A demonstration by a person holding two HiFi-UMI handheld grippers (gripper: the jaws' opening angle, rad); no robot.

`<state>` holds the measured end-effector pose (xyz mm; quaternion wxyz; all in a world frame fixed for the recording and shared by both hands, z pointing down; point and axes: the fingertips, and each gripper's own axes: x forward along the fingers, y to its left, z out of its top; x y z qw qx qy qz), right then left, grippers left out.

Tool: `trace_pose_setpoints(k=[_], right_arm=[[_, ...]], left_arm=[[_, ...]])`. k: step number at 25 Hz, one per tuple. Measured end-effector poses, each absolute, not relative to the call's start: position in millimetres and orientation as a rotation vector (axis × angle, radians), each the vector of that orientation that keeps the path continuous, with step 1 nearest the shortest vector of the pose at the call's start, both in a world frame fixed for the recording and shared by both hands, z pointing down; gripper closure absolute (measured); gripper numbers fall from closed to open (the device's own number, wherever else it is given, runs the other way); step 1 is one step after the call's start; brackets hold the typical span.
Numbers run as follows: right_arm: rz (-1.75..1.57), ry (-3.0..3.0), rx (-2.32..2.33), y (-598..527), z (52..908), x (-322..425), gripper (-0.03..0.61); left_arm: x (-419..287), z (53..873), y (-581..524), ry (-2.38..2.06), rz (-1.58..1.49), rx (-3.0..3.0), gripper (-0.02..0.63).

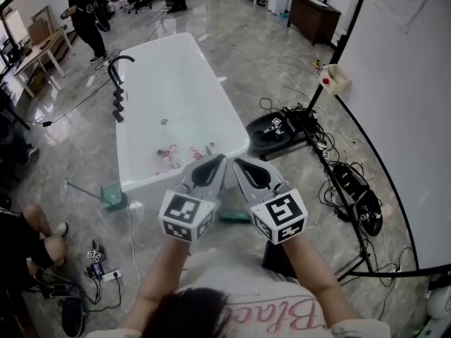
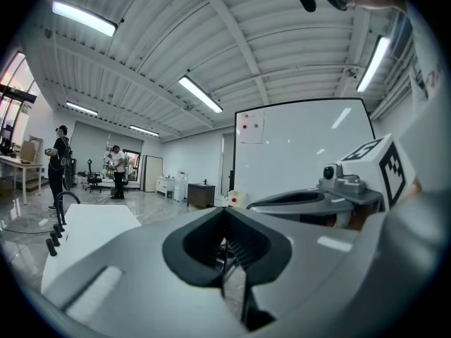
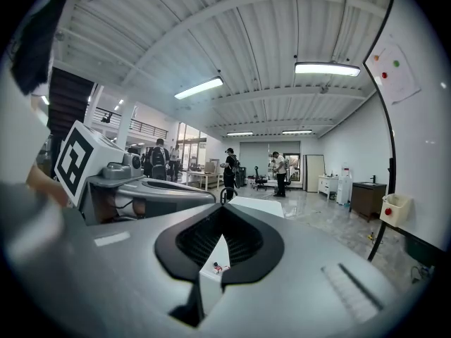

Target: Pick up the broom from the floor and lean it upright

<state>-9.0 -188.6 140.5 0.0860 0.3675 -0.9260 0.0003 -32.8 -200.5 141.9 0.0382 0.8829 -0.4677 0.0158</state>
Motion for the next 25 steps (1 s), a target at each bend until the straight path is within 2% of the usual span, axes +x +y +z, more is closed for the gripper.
trace_pose_setpoints(k=[25], right_arm=[[-0.026, -2.722, 1.095, -187, 143, -6, 0.578]], left_arm=[[-21, 141, -193, -1.369, 0.014, 2.713, 0.614]])
